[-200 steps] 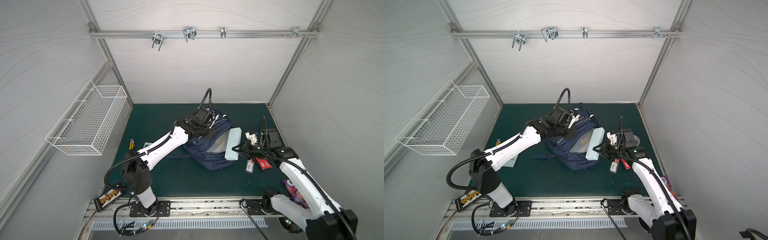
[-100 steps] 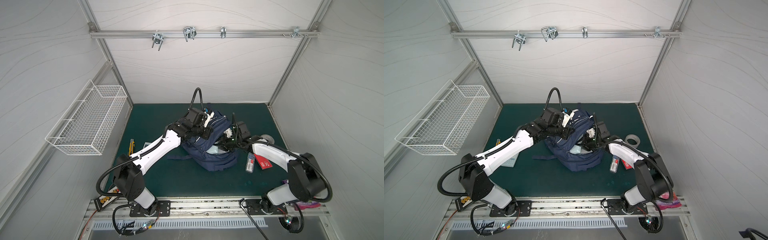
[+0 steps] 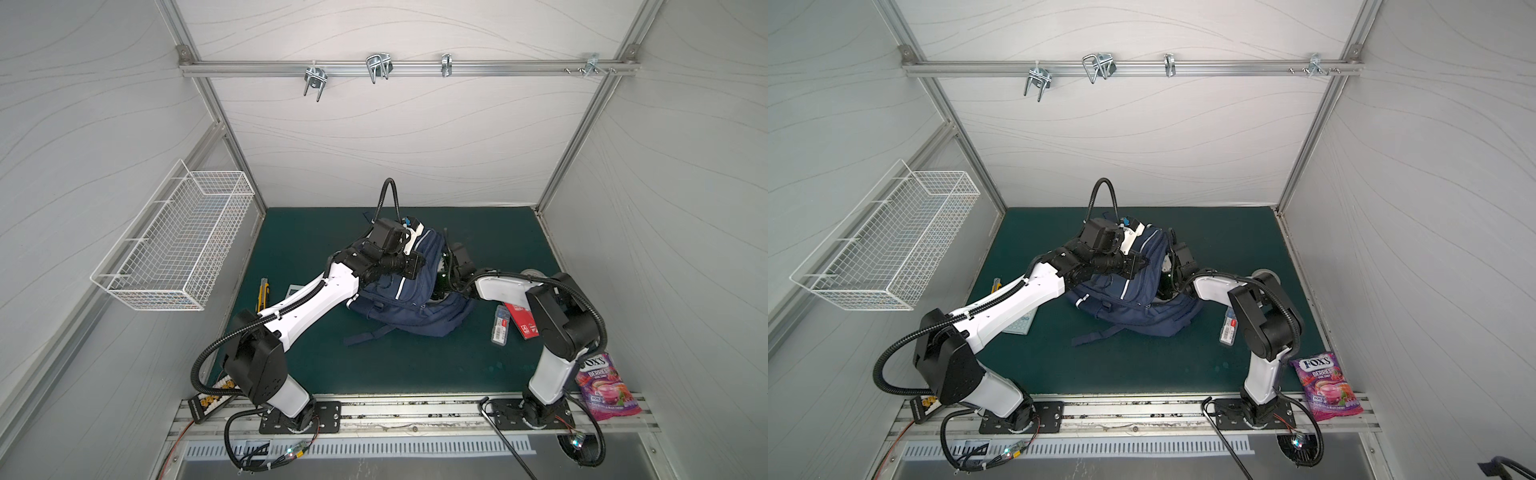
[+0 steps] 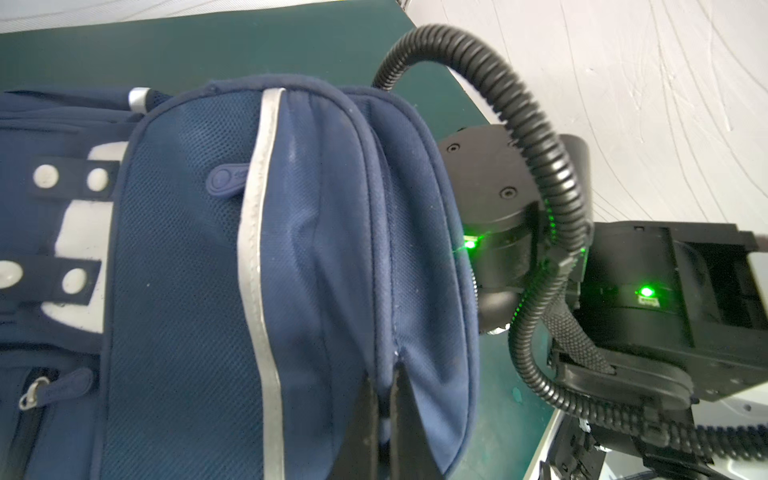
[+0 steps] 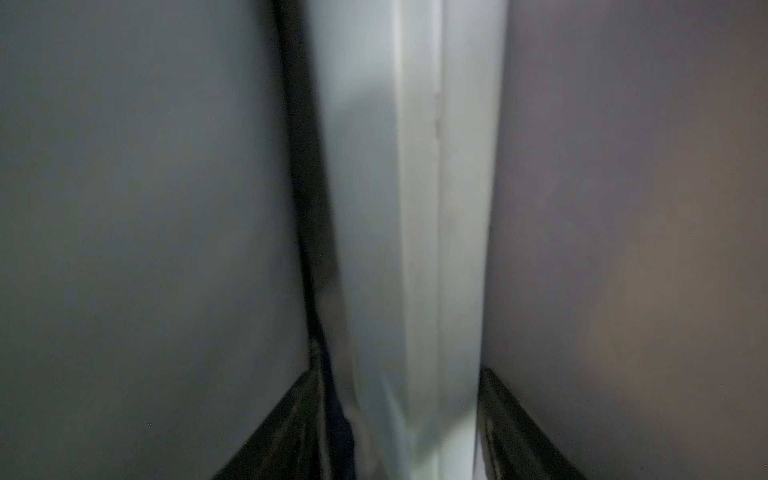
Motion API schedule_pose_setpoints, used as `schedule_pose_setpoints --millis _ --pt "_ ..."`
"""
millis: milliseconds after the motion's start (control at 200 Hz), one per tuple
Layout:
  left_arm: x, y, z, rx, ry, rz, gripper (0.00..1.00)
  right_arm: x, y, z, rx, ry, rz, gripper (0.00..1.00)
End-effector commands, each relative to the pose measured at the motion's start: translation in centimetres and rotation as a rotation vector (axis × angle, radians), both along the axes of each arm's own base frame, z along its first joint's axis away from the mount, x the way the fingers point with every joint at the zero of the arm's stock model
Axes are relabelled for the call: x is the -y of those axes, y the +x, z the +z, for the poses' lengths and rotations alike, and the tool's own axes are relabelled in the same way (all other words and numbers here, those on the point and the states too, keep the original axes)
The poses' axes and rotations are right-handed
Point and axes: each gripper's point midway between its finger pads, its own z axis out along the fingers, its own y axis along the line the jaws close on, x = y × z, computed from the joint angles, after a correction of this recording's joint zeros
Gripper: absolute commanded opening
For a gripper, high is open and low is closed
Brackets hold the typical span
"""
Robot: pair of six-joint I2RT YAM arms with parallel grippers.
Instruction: Pack the student bag
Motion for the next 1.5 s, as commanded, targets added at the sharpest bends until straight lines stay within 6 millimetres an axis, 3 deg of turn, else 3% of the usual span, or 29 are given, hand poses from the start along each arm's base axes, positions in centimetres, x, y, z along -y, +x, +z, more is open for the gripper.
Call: schedule_pose_setpoints --millis 0,250,370,570,615,655,740,875,990,1111,1121,1141,1161,1316,1496 --pt "1.3 0.0 6.3 0.17 -0.162 -0.055 0.0 3.5 -0.5 1.0 0.018 -0.12 -0.055 0.68" --pt "0.8 -0.8 2.3 0.102 -0.094 -0.084 0.0 14.1 -2.4 6.1 0.093 -0.335 -0.256 0.69" --pt "0.2 -1.6 0.5 0.069 -0.048 -0.097 0.0 17.8 -4.1 7.9 0.098 -0.344 -0.333 0.69" --pt "-1.1 -2.1 -2.5 -0.01 0.038 -0.063 0.0 19.3 -7.3 10.1 0.142 -0.337 -0.306 0.68" --pt "-1.6 -2.0 -3.4 -0.041 0.076 -0.037 0.19 19.3 -7.9 10.4 0.144 -0.331 -0.296 0.68" --pt "-1.9 -1.9 -4.0 -0.059 0.096 -0.015 0.29 19.2 -8.3 10.7 0.15 -0.321 -0.287 0.68" --pt "-2.3 -1.8 -4.4 -0.083 0.111 0.015 0.4 19.0 -8.9 11.2 0.166 -0.305 -0.271 0.68" --pt "-3.7 -1.3 -3.8 -0.072 0.159 0.097 0.47 18.9 -9.4 11.7 0.183 -0.308 -0.238 0.69" --pt "-8.8 -0.1 -2.8 -0.015 0.303 0.329 0.53 19.1 -9.4 11.8 0.202 -0.327 -0.217 0.69" --pt "-18.1 0.0 -3.8 -0.069 0.501 0.667 0.63 18.7 -9.3 12.0 0.222 -0.321 -0.193 0.69" --pt "-18.9 -0.1 -3.9 -0.082 0.512 0.692 0.68 18.6 -9.2 12.0 0.223 -0.319 -0.192 0.69" --pt "-20.5 -0.4 -4.5 -0.119 0.522 0.747 0.93 18.5 -9.2 12.0 0.225 -0.315 -0.184 0.69" --pt "-21.9 -0.8 -5.0 -0.159 0.523 0.794 0.99 18.4 -9.2 11.9 0.223 -0.312 -0.183 0.69" --pt "-30.1 -3.1 -9.1 -0.404 0.389 1.069 0.99 17.6 -8.8 11.6 0.227 -0.288 -0.147 0.71" --pt "-35.9 -4.5 -13.4 -0.582 0.298 1.265 0.99 16.6 -8.6 11.0 0.217 -0.257 -0.115 0.73"
